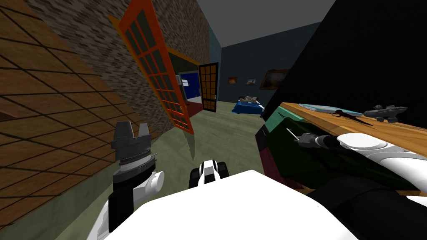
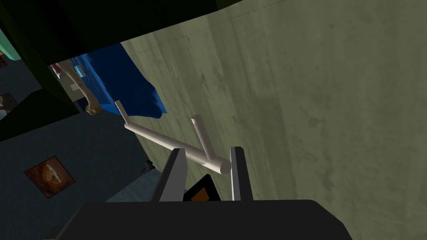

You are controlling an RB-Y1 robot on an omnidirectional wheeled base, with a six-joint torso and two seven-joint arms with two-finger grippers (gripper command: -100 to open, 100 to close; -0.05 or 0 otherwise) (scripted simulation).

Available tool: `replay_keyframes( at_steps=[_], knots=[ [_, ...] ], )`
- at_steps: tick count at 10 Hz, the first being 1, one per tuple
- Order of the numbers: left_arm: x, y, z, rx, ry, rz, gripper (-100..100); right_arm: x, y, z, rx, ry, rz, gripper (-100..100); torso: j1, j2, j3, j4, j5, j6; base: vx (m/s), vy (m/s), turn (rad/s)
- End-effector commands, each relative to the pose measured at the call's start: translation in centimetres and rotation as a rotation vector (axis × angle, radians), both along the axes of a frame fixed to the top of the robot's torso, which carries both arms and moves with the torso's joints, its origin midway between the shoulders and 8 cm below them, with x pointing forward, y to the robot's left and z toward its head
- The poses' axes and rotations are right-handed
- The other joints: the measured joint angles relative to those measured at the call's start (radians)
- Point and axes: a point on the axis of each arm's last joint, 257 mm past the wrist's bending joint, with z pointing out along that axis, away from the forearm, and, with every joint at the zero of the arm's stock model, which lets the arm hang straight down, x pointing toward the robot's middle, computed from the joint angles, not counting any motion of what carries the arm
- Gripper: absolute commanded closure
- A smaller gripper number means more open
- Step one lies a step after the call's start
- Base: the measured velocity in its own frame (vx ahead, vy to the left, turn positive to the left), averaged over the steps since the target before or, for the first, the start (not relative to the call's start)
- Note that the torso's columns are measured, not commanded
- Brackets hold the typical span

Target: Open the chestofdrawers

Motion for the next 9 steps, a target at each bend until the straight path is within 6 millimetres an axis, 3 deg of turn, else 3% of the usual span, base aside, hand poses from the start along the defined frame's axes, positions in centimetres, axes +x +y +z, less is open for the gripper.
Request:
replay_keyframes(
  at_steps=[1,5,6,7,8,9],
  knots=[
    [0.0,0.0,0.0,0.0,0.0,0.0,0,-0.7,-0.8,0.4,-0.001,-0.009,-0.01,100,-0.001,0.001,0.001,0.0,0.0,0.003,0.003,0.044,0.135],
    [0.0,0.0,0.0,0.0,0.0,0.0,0,-3.1,-1.9,-0.4,0.018,-0.004,-0.063,100,0.0,0.001,0.002,0.0,-0.003,0.0,-0.007,0.051,0.089],
    [0.0,0.0,0.0,0.0,0.0,0.0,0,-2.9,-1.7,-0.8,0.031,-0.009,-0.05,100,-0.001,0.001,0.002,-0.001,-0.004,0.002,-0.004,0.087,0.145],
    [0.0,0.0,0.0,0.0,0.0,0.0,0,-4.2,-2.2,-1.1,0.038,-0.004,-0.081,100,-0.002,0.001,0.002,-0.001,-0.005,0.001,0.005,0.066,0.114],
    [0.0,0.0,0.0,0.0,0.0,0.0,0,-3.1,-1.9,0.8,0.03,-0.007,-0.059,-100,-0.004,0.002,0.002,-0.001,-0.006,0.006,0.011,0.025,-0.025],
    [0.0,0.0,0.0,0.0,0.0,0.0,0,-2.8,-1.9,1.9,0.031,-0.007,-0.054,-100,-0.006,0.004,0.003,0.0,-0.006,0.006,0.008,0.002,-0.07]
  ],
)
